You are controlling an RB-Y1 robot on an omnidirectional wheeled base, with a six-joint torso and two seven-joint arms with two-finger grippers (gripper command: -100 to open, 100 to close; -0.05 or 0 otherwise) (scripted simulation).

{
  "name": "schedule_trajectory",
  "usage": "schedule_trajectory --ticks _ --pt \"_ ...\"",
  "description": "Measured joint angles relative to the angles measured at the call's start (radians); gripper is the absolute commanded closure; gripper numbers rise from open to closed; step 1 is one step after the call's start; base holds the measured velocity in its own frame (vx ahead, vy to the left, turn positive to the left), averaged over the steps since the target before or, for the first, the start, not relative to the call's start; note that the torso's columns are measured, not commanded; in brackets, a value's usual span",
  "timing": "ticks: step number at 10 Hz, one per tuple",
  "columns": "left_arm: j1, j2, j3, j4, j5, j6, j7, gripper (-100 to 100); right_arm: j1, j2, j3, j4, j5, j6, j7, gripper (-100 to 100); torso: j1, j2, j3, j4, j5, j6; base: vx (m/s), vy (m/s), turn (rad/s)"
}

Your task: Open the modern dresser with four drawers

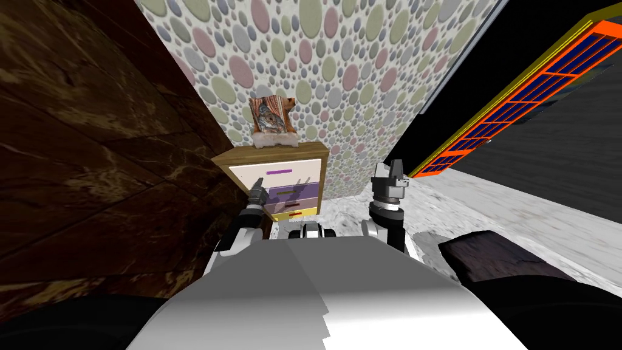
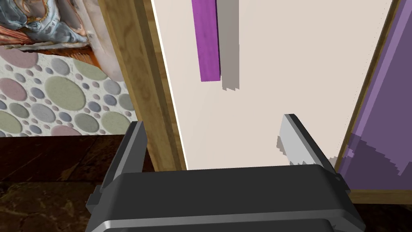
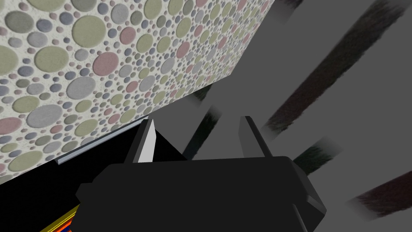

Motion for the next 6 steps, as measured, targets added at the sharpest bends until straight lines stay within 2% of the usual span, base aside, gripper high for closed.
schedule_trajectory --ticks 1,4,5,6 --pt "0.001 0.020 0.001 -0.004 0.001 0.004 0.000 -100 0.000 0.000 0.000 0.000 0.000 0.000 0.000 0 0.000 0.002 0.001 0.001 0.000 0.000 0.133 0.019 -0.008" --pt "0.011 0.031 0.007 -0.033 0.005 0.033 0.002 -100 0.000 0.000 0.000 0.000 0.000 0.000 0.000 0 0.000 0.003 0.002 0.001 0.000 0.000 0.166 0.022 -0.007" --pt "0.014 0.027 0.010 -0.041 0.006 0.043 0.002 -100 0.000 0.000 0.000 0.000 0.000 0.000 0.000 0 -0.002 0.004 0.002 0.001 0.000 0.000 0.142 -0.003 -0.001" --pt "0.015 0.004 0.011 -0.046 0.007 0.052 0.003 -100 0.000 0.000 0.000 0.000 0.000 0.000 0.000 0 -0.002 0.006 0.004 0.002 -0.001 0.000 0.086 0.006 -0.001"
